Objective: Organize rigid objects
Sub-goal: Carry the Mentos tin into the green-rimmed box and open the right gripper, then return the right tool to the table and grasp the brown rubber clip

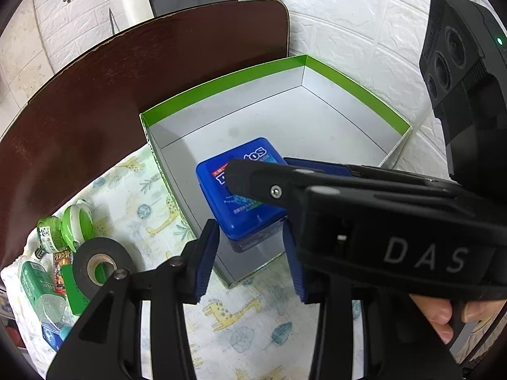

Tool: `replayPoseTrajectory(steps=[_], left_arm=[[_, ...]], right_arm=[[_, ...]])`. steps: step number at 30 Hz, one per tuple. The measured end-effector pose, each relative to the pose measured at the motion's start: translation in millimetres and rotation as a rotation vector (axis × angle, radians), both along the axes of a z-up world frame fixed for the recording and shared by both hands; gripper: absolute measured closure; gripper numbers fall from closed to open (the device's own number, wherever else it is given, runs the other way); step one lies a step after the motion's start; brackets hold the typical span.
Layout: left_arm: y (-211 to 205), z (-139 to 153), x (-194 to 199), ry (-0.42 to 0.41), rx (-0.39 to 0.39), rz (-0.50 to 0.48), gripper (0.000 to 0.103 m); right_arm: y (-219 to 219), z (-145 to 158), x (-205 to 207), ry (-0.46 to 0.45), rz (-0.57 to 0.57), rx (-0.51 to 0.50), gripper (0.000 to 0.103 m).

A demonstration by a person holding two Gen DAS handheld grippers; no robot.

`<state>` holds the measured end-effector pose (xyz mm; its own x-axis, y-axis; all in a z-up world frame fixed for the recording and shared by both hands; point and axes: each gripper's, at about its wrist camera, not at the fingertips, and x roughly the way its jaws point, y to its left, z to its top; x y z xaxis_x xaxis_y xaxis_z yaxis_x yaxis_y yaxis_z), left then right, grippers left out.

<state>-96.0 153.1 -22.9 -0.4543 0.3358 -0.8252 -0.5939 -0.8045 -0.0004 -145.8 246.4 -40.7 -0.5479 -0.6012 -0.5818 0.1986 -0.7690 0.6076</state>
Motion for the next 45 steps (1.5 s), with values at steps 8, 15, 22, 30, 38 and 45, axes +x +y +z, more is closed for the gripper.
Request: replayPoseTrajectory(steps=[8,15,22,30,38,45], left_arm=[[0.6,11.8,7.5,0.03,0.026,-0.013,0.062],[-8.4,16.7,19.5,0.05,0.043,-0.009,0.06],[-70.1,16.8,30.7,0.07,0.051,0.139,0.046],[-185.9,10.0,59.0,0.09,0.042,0.414,0.039],[-259.3,-11.4,109.6,0.07,0.057,0.554,0.022],[-265.8,-45.1,118.1,-0.003,0.12,0.588,0.023]], right_arm=[[3.7,-5.2,5.7,-0.027,-0.033,0.0,0.054],[10.7,15.9,20.0,0.039,-0.112,0.032,0.054],[-8.6,35.5,30.1,0.102,-0.06,0.074,0.054],[-86.8,33.2,51.4,0.176,0.241,0.149,0.054],[-182.7,-0.7,83.9,0.206,0.581,0.301,0.054],[-221.4,-24.8,97.8,0.202,0.663,0.426,0.053]])
